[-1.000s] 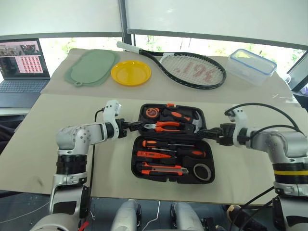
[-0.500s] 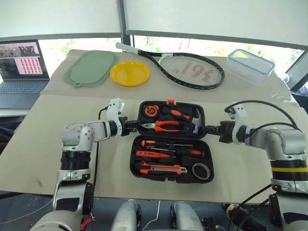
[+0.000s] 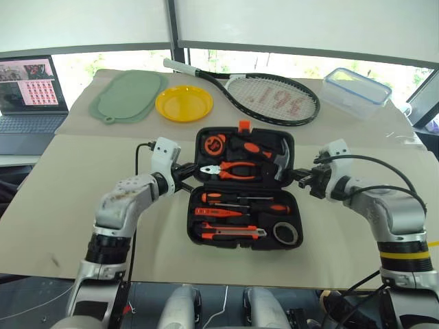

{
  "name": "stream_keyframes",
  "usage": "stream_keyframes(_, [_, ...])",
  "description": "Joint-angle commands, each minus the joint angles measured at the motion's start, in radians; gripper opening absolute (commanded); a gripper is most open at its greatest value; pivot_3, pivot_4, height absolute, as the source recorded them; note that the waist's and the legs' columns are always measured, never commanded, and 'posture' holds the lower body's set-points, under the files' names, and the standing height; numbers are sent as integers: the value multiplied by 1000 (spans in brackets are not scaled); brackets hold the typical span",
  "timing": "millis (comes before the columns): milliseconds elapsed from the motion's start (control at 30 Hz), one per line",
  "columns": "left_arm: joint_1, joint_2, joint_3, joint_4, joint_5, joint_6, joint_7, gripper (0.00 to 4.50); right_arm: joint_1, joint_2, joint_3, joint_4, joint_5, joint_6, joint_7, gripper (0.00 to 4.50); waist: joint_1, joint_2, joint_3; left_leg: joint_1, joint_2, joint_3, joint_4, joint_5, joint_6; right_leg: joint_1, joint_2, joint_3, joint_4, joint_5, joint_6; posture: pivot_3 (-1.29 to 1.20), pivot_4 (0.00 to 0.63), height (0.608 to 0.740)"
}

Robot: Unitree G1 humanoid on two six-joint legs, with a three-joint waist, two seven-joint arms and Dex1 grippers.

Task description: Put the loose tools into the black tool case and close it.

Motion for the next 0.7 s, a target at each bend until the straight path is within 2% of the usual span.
stream_keyframes(33, [51,-7,-64,-56,94,-231,-26,24,54,-27,36,-88,-115,-243,16,0,2,0,0,0,0,0,0,0,0,0,0,0,0,0,0,0,150,738])
stream_keyframes(300, [180,-11,-71,-72,209,-456,21,24,240,-10,54,-98,-264,-550,-15,0,3,0,0,1,1,0,0,-1,2,2,0,-1,-2,0,0,0,150,738])
stream_keyframes(467, [221,-7,-49,-62,257,-554,56,24,307,5,54,-80,-337,-733,-47,0,2,0,0,2,2,1,0,-1,2,2,0,0,-1,0,0,0,150,738])
stream_keyframes(700, [288,5,-31,-46,325,-680,103,24,409,-14,73,1,-522,-1058,-126,0,-4,0,0,3,2,1,0,-1,1,2,1,0,-1,0,0,0,150,738])
